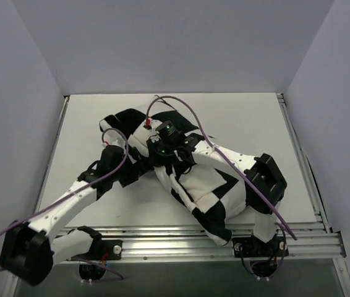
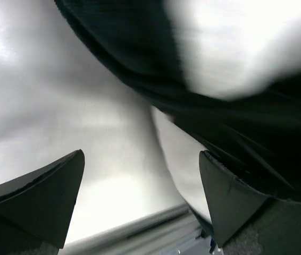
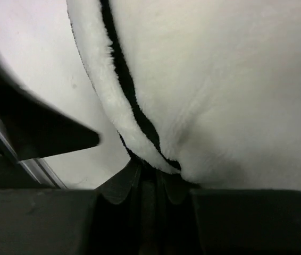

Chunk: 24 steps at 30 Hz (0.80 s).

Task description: Remove the pillowcase from the pillow

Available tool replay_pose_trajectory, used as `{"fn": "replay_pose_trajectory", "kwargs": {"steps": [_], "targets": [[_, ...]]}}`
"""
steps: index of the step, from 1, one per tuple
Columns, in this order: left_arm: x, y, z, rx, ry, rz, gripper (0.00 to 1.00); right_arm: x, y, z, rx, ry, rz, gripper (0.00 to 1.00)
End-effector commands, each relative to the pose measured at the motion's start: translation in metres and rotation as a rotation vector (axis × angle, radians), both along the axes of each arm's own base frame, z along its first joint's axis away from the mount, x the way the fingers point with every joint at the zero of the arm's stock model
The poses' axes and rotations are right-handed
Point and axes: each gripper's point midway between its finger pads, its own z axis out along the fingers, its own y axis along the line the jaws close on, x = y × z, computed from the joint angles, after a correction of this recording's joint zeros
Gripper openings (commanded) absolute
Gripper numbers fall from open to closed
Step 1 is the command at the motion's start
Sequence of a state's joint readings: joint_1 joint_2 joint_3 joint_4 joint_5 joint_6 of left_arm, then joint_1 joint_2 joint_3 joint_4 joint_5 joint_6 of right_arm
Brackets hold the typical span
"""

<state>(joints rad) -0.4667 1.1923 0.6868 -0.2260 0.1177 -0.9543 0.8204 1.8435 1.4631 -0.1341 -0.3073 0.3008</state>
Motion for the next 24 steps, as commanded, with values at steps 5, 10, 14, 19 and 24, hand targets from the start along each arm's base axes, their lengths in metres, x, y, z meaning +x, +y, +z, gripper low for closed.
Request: {"fn": "replay_pose_trajectory", "kwargs": {"steps": [5,10,14,19,24], "targets": [[-0.07,0.088,0.09,0.123,-0.213,0.168,0.95,-0.027,0.033,0.048,0.07,-0.051,0.021,0.45],[-0.098,0.108,0.127,0.159,-0.298,0.14,0.94,-0.041,0.025,0.125,0.076,-0.223,-0.018,0.8],[-0.087,0.094,0.141,0.181,-0.322,0.051,0.94,-0.038,-0.032,0.14,0.009,-0.283,-0.202,0.88],[-0.039,0.054,0.152,0.176,-0.344,-0.067,0.94,-0.045,-0.133,0.134,-0.101,-0.305,-0.487,0.94],[0.02,0.011,0.139,0.138,-0.324,-0.089,0.94,-0.062,-0.212,0.092,-0.068,-0.173,-0.673,0.94]]}}
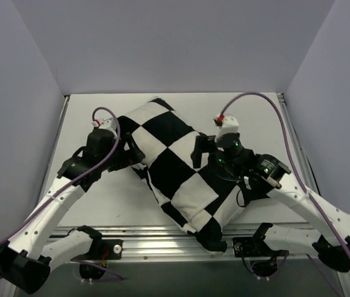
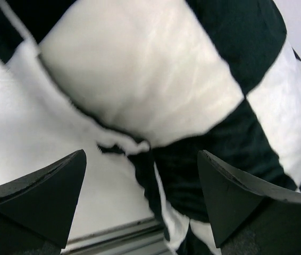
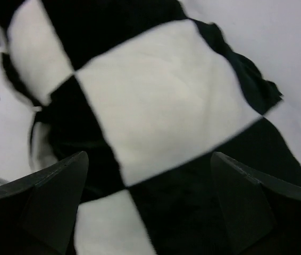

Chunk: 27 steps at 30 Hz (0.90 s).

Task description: Remove the pillowcase from the pillow

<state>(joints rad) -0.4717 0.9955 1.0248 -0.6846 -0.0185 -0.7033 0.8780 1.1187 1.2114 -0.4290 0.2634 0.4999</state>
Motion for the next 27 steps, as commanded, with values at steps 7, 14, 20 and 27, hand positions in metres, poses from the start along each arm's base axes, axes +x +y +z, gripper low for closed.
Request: {"fn": "replay_pose_trajectory", "kwargs": {"steps": [7,14,20,27], "targets": [[0.082,-0.041,-0.048,-0.137,0.014,0.164,0.98,-0.025,-0.06,-0.097,0.019,0.178,-0.148,0.91],[0.115,0.046,-0.09,-0.164,0.095,0.368,1.0,0.041,0.017,-0.108,0.115,0.074,-0.017,0.84],[0.14,0.039,-0.004,-0.018,-0.048,0.144,0.99,0.1,0.075,-0.088,0.114,0.02,0.053,0.83],[0.077,-0.034,0.073,0.228,-0.323,-0.199,0.98,0.112,0.051,-0.02,0.123,-0.088,-0.063,0.93]]}}
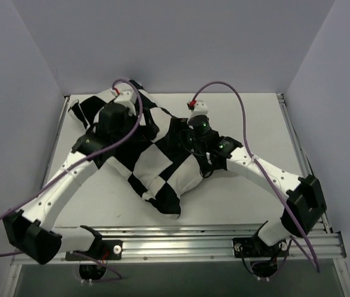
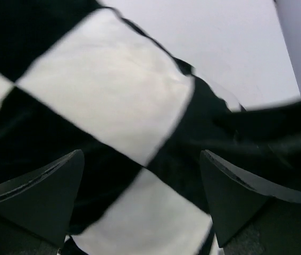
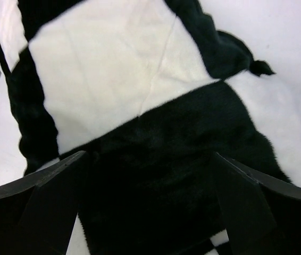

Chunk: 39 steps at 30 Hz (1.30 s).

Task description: Remove the pillowcase from the pillow

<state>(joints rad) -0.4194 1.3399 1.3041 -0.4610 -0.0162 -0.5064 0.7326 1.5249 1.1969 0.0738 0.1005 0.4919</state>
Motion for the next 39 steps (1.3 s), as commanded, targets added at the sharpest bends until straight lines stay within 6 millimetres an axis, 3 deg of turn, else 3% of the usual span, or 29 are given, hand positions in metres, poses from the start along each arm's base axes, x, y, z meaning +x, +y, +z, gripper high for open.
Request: {"fn": "replay_pose_trajectory", "kwargs": {"steps": [1,2,3,4,5,6,8,9,11,15,17,19,25,33,39], "targets": [[-0.051,-0.03,0.026,0.188,-0.139,-0.216,0.99,-0.004,-0.036,0.049,0.012,-0.086,-0.113,0.93],[-0.059,-0.038,0.025,0.203,-0.15,-0.251,0.99,-0.01,-0.047,0.046,0.0,-0.067,-0.137,0.93],[-0.068,-0.045,0.021,0.227,-0.16,-0.286,1.0,-0.015,-0.064,0.057,0.021,-0.079,-0.175,0.94],[-0.071,-0.048,0.017,0.276,-0.179,-0.302,1.0,-0.021,-0.074,0.053,0.034,-0.052,-0.21,0.94],[-0.086,-0.068,0.013,0.298,-0.198,-0.368,0.95,-0.028,-0.087,0.038,0.025,-0.027,-0.239,0.93],[-0.092,-0.074,0.006,0.345,-0.21,-0.407,0.95,-0.038,-0.098,0.049,0.063,-0.046,-0.256,0.92],[-0.103,-0.092,-0.007,0.403,-0.217,-0.465,0.92,-0.052,-0.116,0.028,0.076,-0.002,-0.294,0.91],[-0.106,-0.096,-0.013,0.427,-0.217,-0.49,0.92,-0.061,-0.12,0.036,0.113,-0.014,-0.285,0.9],[-0.11,-0.105,-0.03,0.477,-0.197,-0.516,0.91,-0.074,-0.129,0.018,0.117,0.026,-0.297,0.88],[-0.105,-0.111,-0.048,0.568,-0.187,-0.517,0.89,-0.093,-0.134,0.011,0.159,0.031,-0.268,0.87],[-0.096,-0.11,-0.054,0.599,-0.191,-0.476,0.88,-0.098,-0.124,0.011,0.2,0.031,-0.215,0.86],[-0.087,-0.106,-0.056,0.619,-0.2,-0.425,0.81,-0.1,-0.114,0.007,0.241,0.041,-0.175,0.86],[-0.064,-0.095,-0.051,0.628,-0.2,-0.328,0.72,-0.093,-0.092,-0.013,0.286,0.073,-0.123,0.84],[-0.046,-0.084,-0.037,0.606,-0.213,-0.265,0.72,-0.085,-0.074,-0.027,0.296,0.095,-0.079,0.83],[-0.037,-0.078,-0.03,0.569,-0.211,-0.244,0.72,-0.072,-0.059,-0.02,0.316,0.075,-0.058,0.82]]}}
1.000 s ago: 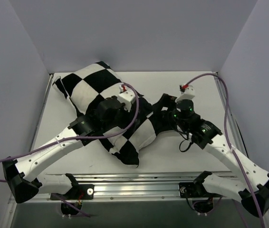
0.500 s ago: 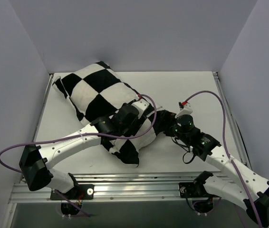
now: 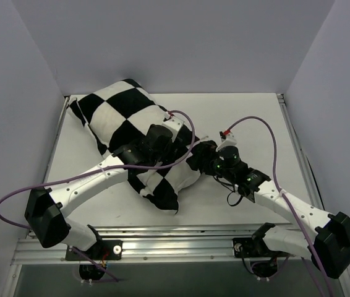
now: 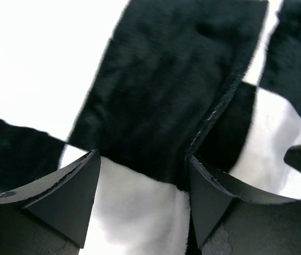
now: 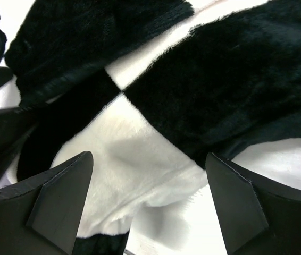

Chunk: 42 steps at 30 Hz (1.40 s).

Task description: Remove the pillowcase from the pillow

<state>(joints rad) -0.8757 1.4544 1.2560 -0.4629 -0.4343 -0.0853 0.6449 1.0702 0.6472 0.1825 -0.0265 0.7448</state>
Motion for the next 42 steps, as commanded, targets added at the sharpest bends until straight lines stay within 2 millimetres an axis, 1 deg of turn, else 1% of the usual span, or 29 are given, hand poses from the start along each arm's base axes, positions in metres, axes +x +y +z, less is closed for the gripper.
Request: {"fn": "replay_pose_trajectory", "kwargs": {"steps": [1,5,7,9,10,11,12,13,16,19,20,22,23,25,26,28,29,30,31,32,33,34,35,37,38,39,40,41,42], "targets": [[0.018,0.001,0.035,-0.072,-0.082,0.045,0.72,0.012,0.018,0.029,0.07,-0.077,0.02,0.82],[0.018,0.001,0.03,-0.071,-0.069,0.041,0.72,0.022,0.029,0.025,0.06,-0.073,0.025,0.79],[0.02,0.005,0.026,-0.064,-0.059,0.052,0.72,0.027,0.036,0.034,0.061,-0.091,0.028,0.78],[0.021,0.007,0.023,-0.068,-0.05,0.055,0.71,0.025,0.045,0.033,0.04,-0.091,0.049,0.78],[0.021,0.008,0.022,-0.069,-0.048,0.058,0.7,0.029,0.048,0.043,0.041,-0.114,0.041,0.78],[0.021,0.008,0.022,-0.073,-0.048,0.058,0.69,0.032,0.048,0.043,0.021,-0.12,0.021,0.78],[0.021,0.009,0.021,-0.076,-0.045,0.061,0.67,0.028,0.053,0.042,0.001,-0.114,0.029,0.78],[0.022,0.01,0.02,-0.079,-0.041,0.063,0.58,0.03,0.056,0.051,-0.003,-0.13,0.026,0.79],[0.022,0.011,0.02,-0.097,-0.033,0.062,0.47,0.031,0.058,0.048,-0.052,-0.128,0.0,0.8],[0.021,0.01,0.019,-0.112,-0.025,0.058,0.38,0.035,0.064,0.038,-0.079,-0.103,-0.005,0.8],[0.022,0.01,0.018,-0.112,-0.023,0.06,0.33,0.037,0.066,0.028,-0.097,-0.087,-0.007,0.8],[0.022,0.01,0.017,-0.117,-0.017,0.064,0.29,0.038,0.067,0.013,-0.127,-0.064,-0.005,0.8],[0.023,0.011,0.017,-0.117,-0.016,0.069,0.24,0.039,0.068,-0.002,-0.157,-0.035,-0.004,0.79],[0.025,0.013,0.017,-0.125,-0.015,0.081,0.22,0.037,0.062,-0.023,-0.205,0.004,-0.014,0.74],[0.026,0.015,0.019,-0.13,-0.019,0.09,0.19,0.035,0.06,-0.034,-0.225,0.024,-0.019,0.6],[0.031,0.024,0.021,-0.141,-0.022,0.125,0.14,0.029,0.048,-0.052,-0.271,0.058,-0.036,0.4],[0.033,0.028,0.022,-0.145,-0.022,0.139,0.12,0.026,0.041,-0.052,-0.279,0.06,-0.045,0.18],[0.037,0.036,0.023,-0.149,-0.023,0.17,0.1,0.018,0.029,-0.063,-0.312,0.09,-0.056,0.09],[0.038,0.042,0.022,-0.144,-0.02,0.19,0.1,0.015,0.02,-0.066,-0.33,0.093,-0.079,0.0],[0.04,0.047,0.022,-0.141,-0.021,0.208,0.09,0.011,0.011,-0.056,-0.312,0.08,-0.096,0.0],[0.042,0.052,0.021,-0.136,-0.02,0.226,0.08,0.007,-0.003,-0.059,-0.325,0.099,-0.119,0.0],[0.046,0.062,0.019,-0.126,-0.015,0.255,0.06,-0.002,-0.018,-0.07,-0.335,0.127,-0.141,0.0],[0.048,0.068,0.018,-0.122,-0.014,0.277,0.06,-0.006,-0.028,-0.057,-0.296,0.106,-0.165,0.0],[0.053,0.085,0.012,-0.118,0.001,0.331,0.03,-0.023,-0.061,-0.075,-0.311,0.169,-0.222,0.0],[0.054,0.089,0.009,-0.118,0.009,0.345,0.02,-0.028,-0.067,-0.066,-0.267,0.152,-0.235,0.0],[0.055,0.093,0.004,-0.125,0.019,0.367,0.02,-0.034,-0.079,-0.071,-0.266,0.177,-0.26,0.0],[0.057,0.1,-0.001,-0.123,0.033,0.39,0.02,-0.039,-0.083,-0.074,-0.248,0.186,-0.267,0.0],[0.057,0.101,-0.005,-0.132,0.047,0.405,0.02,-0.051,-0.085,-0.084,-0.216,0.21,-0.258,0.0],[0.057,0.103,-0.008,-0.133,0.059,0.413,0.02,-0.056,-0.087,-0.09,-0.199,0.229,-0.261,0.0]]}}
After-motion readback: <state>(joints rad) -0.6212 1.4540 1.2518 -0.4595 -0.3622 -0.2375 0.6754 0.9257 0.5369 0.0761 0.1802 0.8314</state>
